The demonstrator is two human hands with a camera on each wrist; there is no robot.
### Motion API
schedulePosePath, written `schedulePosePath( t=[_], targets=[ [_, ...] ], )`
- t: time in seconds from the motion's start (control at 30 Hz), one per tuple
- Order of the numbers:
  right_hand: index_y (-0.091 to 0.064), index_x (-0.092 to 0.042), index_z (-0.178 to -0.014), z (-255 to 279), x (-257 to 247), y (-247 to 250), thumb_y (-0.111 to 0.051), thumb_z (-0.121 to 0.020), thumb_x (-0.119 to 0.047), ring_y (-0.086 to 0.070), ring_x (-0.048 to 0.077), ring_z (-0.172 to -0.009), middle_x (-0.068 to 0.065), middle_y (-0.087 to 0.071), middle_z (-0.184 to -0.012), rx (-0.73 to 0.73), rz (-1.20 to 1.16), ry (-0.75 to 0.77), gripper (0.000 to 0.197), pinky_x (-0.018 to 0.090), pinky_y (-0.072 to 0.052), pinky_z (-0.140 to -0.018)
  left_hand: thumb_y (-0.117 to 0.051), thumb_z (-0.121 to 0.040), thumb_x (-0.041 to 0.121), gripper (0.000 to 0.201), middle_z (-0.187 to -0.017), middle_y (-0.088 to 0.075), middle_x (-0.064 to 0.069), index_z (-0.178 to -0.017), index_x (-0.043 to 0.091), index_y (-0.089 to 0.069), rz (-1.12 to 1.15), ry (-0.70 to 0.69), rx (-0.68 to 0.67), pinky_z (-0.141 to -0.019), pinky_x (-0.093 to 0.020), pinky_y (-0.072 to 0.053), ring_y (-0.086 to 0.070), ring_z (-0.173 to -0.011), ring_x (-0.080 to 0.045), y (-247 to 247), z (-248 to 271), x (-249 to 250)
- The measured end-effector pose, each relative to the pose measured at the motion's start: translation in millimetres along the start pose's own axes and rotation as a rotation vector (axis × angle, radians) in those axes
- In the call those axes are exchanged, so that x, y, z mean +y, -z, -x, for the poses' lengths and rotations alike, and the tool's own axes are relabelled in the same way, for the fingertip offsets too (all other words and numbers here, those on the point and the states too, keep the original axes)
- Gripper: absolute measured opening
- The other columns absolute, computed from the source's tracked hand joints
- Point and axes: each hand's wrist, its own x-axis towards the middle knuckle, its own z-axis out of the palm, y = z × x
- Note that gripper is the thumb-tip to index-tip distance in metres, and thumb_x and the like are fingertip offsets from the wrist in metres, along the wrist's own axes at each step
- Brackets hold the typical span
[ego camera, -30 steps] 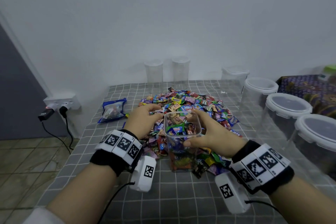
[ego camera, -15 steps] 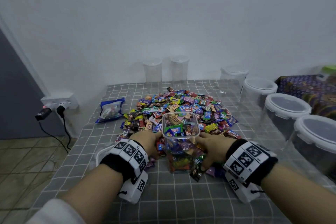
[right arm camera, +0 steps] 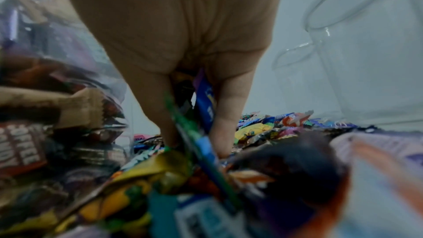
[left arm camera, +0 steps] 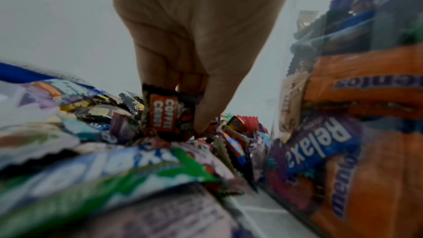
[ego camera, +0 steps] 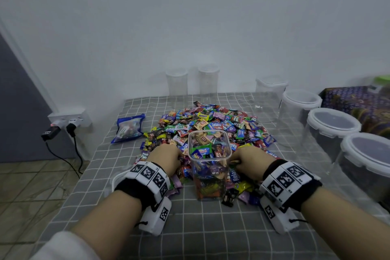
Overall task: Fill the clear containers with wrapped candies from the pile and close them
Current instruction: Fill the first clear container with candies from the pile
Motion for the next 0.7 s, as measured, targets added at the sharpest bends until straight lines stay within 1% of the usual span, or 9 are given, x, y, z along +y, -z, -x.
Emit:
schedulePosePath(
  t=[0.07, 0.13, 0.23, 0.37, 0.43, 0.5, 0.6, 0.63, 0.7],
  targets=[
    [-0.065, -0.015, -0.113, 1.0, 0.7, 2.2, -0.051, -0.09, -0.013, -0.059, 0.023, -0.1, 0.008, -0.066, -0.109, 0.023, -0.03, -0.022, 0.027, 0.031, -0.049, -0.084, -0.054, -0.09, 0.018, 0.014, -0.094, -0.069, -0.012, -0.089, 0.012, -0.067, 0.034, 0.001, 0.029, -0.072, -0.033, -0.048, -0.062, -0.088, -0.027, 1.0, -1.1, -2.2],
    [-0.065, -0.015, -0.114, 3.1, 1.0, 5.7, -0.051, -0.092, -0.014, -0.059, 0.023, -0.101, 0.007, -0.066, -0.109, 0.049, -0.056, -0.034, 0.026, 0.031, -0.047, -0.084, -0.054, -0.09, 0.018, 0.017, -0.097, -0.069, -0.009, -0.096, 0.016, -0.07, 0.084, 0.007, 0.07, -0.074, -0.031, -0.047, -0.062, -0.091, -0.025, 4.0, -0.3, -4.5],
    [-0.065, -0.016, -0.114, 6.1, 1.8, 10.5, -0.051, -0.092, -0.015, -0.058, 0.023, -0.102, 0.006, -0.064, -0.111, 0.107, -0.078, -0.037, 0.026, 0.03, -0.045, -0.084, -0.054, -0.09, 0.017, 0.022, -0.1, -0.068, -0.009, -0.105, 0.013, -0.07, 0.156, 0.012, 0.146, -0.079, -0.033, -0.049, -0.061, -0.094, -0.024, 10.5, 1.5, -6.7],
    [-0.067, -0.01, -0.104, 11.0, 3.9, 22.1, -0.053, -0.091, -0.016, -0.056, 0.02, -0.087, 0.007, -0.065, -0.098, 0.208, -0.161, -0.054, 0.02, 0.026, -0.041, -0.073, -0.058, -0.089, 0.017, 0.021, -0.1, -0.069, -0.007, -0.105, 0.012, -0.07, 0.304, 0.032, 0.263, -0.077, -0.029, -0.046, -0.061, -0.094, -0.022, 25.0, 8.1, -6.1],
    [-0.067, -0.009, -0.102, 14.9, 4.4, 31.4, -0.054, -0.091, -0.017, -0.051, 0.019, -0.082, 0.005, -0.059, -0.088, 0.279, -0.192, -0.05, 0.019, 0.024, -0.034, -0.068, -0.058, -0.088, 0.016, 0.021, -0.094, -0.068, -0.007, -0.103, 0.01, -0.071, 0.383, 0.036, 0.317, -0.075, -0.03, -0.046, -0.06, -0.089, -0.022, 33.7, 12.2, -5.3],
    [-0.067, -0.009, -0.102, 20.5, 2.6, 41.7, -0.056, -0.091, -0.017, -0.05, 0.02, -0.083, 0.004, -0.056, -0.088, 0.359, -0.248, -0.041, 0.018, 0.025, -0.031, -0.067, -0.058, -0.088, 0.015, 0.019, -0.085, -0.066, -0.006, -0.101, 0.008, -0.071, 0.463, 0.034, 0.365, -0.069, -0.029, -0.045, -0.058, -0.079, -0.021, 41.9, 16.2, -3.6],
    [-0.068, -0.007, -0.099, 31.3, -4.4, 57.7, -0.058, -0.089, -0.014, -0.053, 0.025, -0.087, 0.006, -0.058, -0.09, 0.468, -0.353, 0.017, 0.015, 0.03, -0.034, -0.068, -0.06, -0.088, 0.015, 0.019, -0.075, -0.064, -0.003, -0.103, 0.01, -0.071, 0.591, 0.027, 0.435, -0.058, -0.026, -0.041, -0.054, -0.064, -0.014, 53.7, 22.1, -1.1],
    [-0.069, -0.008, -0.097, 35.6, -7.8, 63.2, -0.059, -0.089, -0.013, -0.055, 0.026, -0.086, 0.006, -0.06, -0.089, 0.503, -0.384, 0.045, 0.014, 0.031, -0.035, -0.069, -0.061, -0.087, 0.014, 0.018, -0.074, -0.064, -0.005, -0.101, 0.008, -0.071, 0.618, 0.017, 0.456, -0.057, -0.027, -0.04, -0.052, -0.061, -0.014, 57.3, 23.6, 0.1],
    [-0.069, -0.011, -0.091, 44.0, -15.5, 72.6, -0.059, -0.088, -0.013, -0.056, 0.024, -0.081, 0.004, -0.061, -0.083, 0.549, -0.463, 0.097, 0.01, 0.032, -0.039, -0.069, -0.063, -0.085, 0.013, 0.017, -0.075, -0.066, -0.007, -0.098, 0.007, -0.072, 0.675, -0.01, 0.495, -0.062, -0.029, -0.042, -0.054, -0.063, -0.015, 63.2, 26.2, 2.6]
  ],
)
